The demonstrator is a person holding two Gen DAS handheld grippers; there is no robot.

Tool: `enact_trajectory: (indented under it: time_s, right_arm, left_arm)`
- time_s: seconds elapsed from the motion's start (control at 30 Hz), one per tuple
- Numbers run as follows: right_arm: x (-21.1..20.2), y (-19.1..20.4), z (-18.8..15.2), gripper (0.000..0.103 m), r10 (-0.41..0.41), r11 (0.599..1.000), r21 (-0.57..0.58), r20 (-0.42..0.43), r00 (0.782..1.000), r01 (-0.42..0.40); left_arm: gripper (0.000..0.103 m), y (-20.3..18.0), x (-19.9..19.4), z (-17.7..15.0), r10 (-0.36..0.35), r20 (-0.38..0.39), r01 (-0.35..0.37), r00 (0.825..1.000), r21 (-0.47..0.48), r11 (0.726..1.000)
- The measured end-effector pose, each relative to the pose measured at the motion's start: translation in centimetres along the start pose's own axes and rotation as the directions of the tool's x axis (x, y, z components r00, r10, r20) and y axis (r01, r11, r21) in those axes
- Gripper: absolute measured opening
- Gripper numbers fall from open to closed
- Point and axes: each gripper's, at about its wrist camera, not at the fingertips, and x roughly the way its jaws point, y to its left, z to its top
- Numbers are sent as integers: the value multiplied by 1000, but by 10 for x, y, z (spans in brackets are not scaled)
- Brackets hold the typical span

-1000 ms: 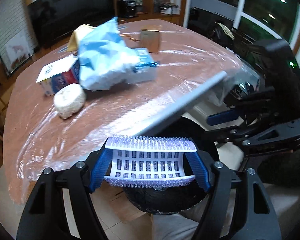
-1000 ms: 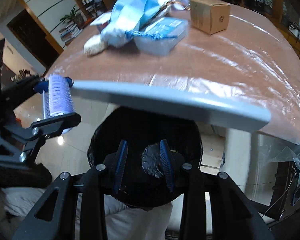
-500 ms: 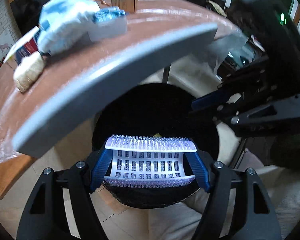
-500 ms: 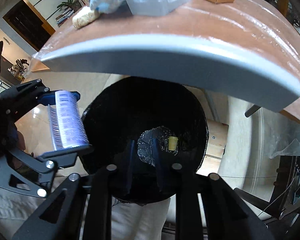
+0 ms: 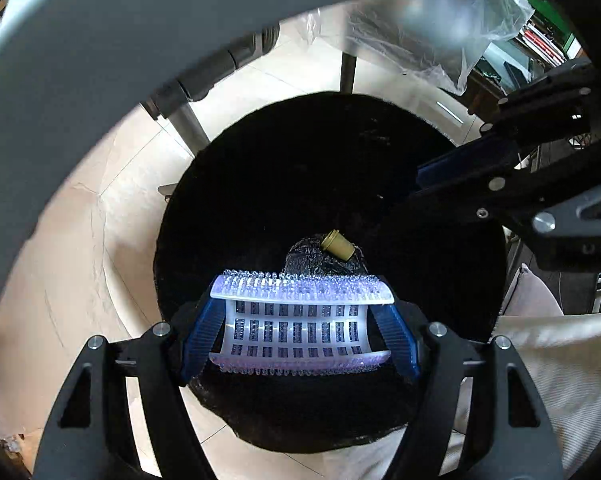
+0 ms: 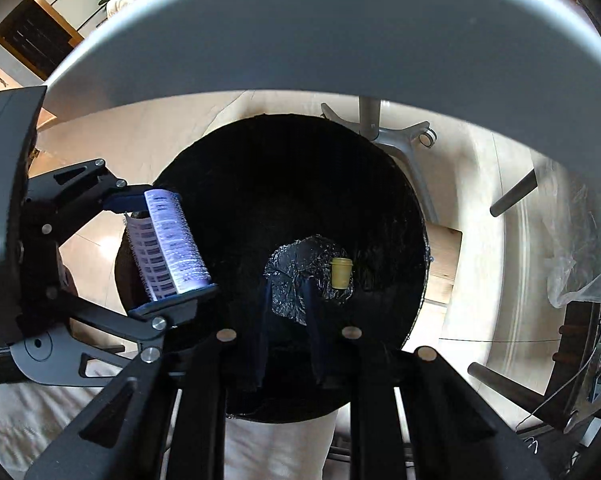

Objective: Collect trash
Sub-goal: 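Carry the roller and gold cup over the black bin with both tools, then open both tools to drop the roller and cup into the bin, then grasp the white paper ball with the left tool while the right tool grasps the cardboard box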

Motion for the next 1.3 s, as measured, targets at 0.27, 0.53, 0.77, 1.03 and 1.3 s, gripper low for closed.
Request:
enact_trajectory:
  time_s: [0.27,0.53,0.77,1.03,1.3]
  right_arm:
    - [0,4,-4,31,-5,1000,0,-4,1000,5]
    - [-16,-6,-11,54,-13,999,51,25,1000,12]
    - [-64,-10,-14,57,-23,996,84,115,993,14]
    - [-209,13,5,99,-87,996,34,570,817,82]
    - [-247,-2,66,99,-272,962,184,647,712,201]
  left_arm:
    - [83,12,6,-1,-30,-19,29,999,-63,998]
    - [87,9,2,-2,-15,5,16,1000,-57,998]
    - [87,18,-42,-9,-42,80,50,996,-103,993]
    - [101,51,-182,7,101,447,-2,889,-217,976]
    - [101,104,-217,30,260,496,-30,828,-424,905]
